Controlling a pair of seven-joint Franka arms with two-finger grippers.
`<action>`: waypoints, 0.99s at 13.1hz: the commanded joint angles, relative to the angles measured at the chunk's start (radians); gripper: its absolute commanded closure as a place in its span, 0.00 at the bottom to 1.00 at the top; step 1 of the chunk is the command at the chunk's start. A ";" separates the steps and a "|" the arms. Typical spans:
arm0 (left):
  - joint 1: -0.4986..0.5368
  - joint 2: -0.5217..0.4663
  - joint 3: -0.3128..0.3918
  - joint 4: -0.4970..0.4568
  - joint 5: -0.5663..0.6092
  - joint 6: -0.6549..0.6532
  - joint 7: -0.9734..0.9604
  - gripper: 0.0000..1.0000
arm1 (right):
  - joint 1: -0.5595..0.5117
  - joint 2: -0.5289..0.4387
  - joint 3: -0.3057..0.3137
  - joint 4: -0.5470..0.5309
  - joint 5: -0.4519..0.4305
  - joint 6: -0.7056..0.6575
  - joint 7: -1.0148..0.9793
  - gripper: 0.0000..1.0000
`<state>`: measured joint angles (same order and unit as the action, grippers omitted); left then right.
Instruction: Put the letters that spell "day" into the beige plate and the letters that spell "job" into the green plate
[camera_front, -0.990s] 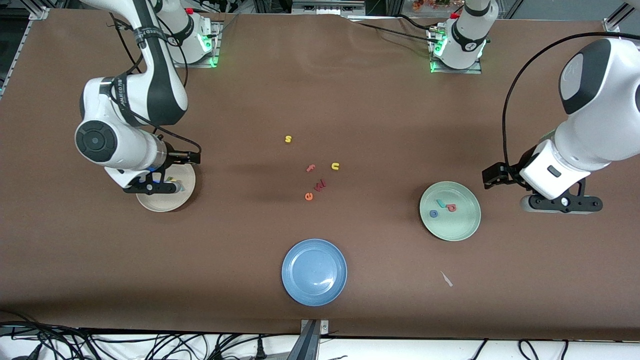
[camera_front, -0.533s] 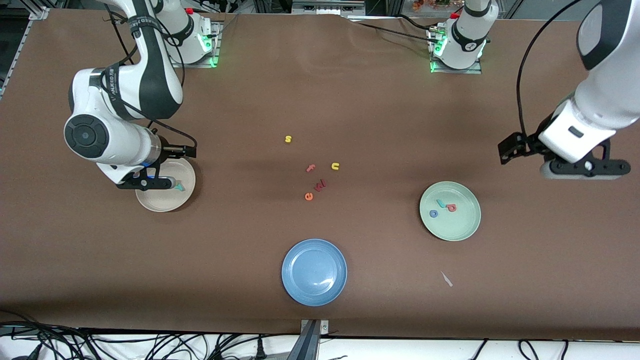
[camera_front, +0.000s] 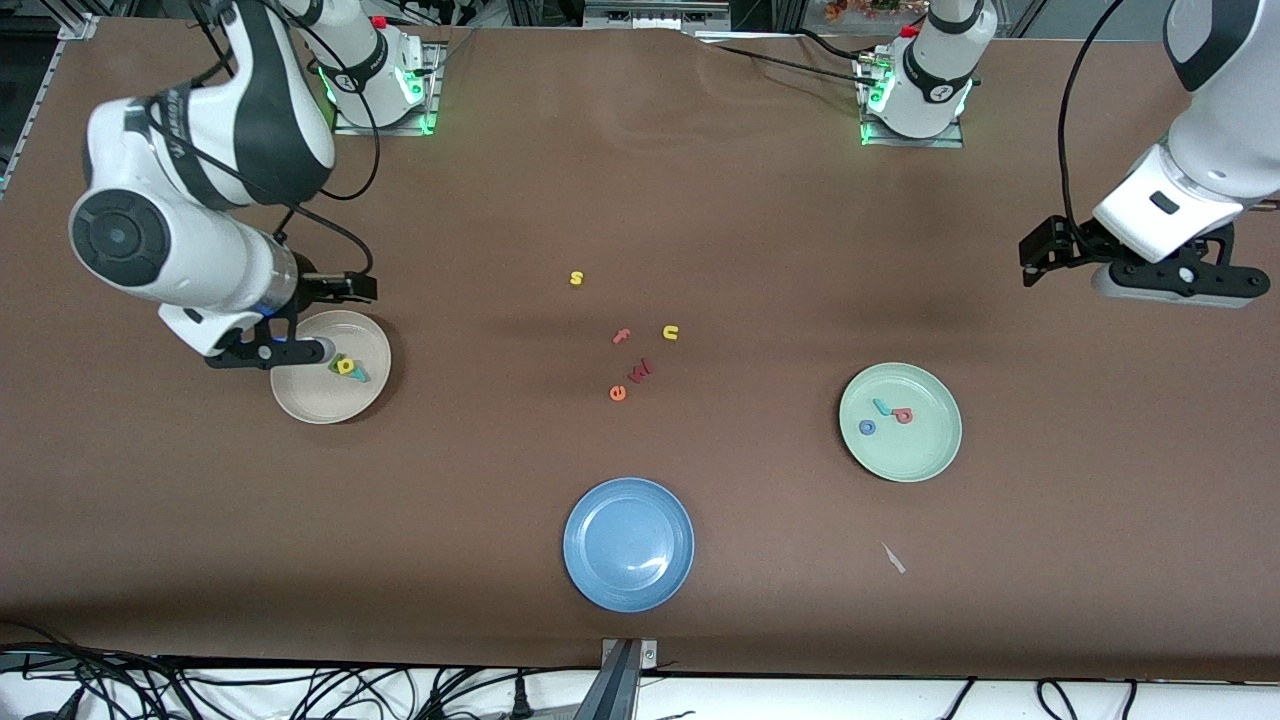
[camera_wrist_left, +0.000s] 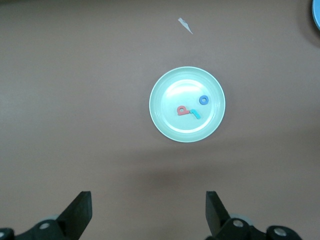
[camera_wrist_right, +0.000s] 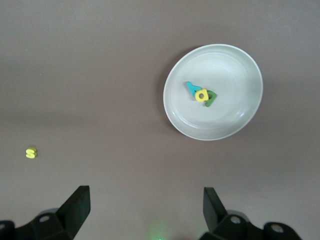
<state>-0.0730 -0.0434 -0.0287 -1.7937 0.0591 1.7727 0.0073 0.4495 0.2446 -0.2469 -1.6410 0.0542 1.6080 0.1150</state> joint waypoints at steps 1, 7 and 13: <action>-0.007 -0.046 0.007 -0.047 -0.025 0.024 0.036 0.00 | -0.089 -0.080 0.104 -0.008 -0.033 -0.077 -0.009 0.00; -0.011 -0.007 0.006 0.000 -0.025 0.014 0.036 0.00 | -0.179 -0.169 0.153 0.001 -0.048 -0.164 -0.037 0.00; -0.010 0.016 0.007 0.034 -0.025 0.016 0.037 0.00 | -0.245 -0.205 0.187 0.004 -0.066 -0.194 -0.155 0.00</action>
<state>-0.0848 -0.0557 -0.0270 -1.8008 0.0590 1.7908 0.0148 0.2509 0.0634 -0.1009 -1.6391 0.0029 1.4346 0.0010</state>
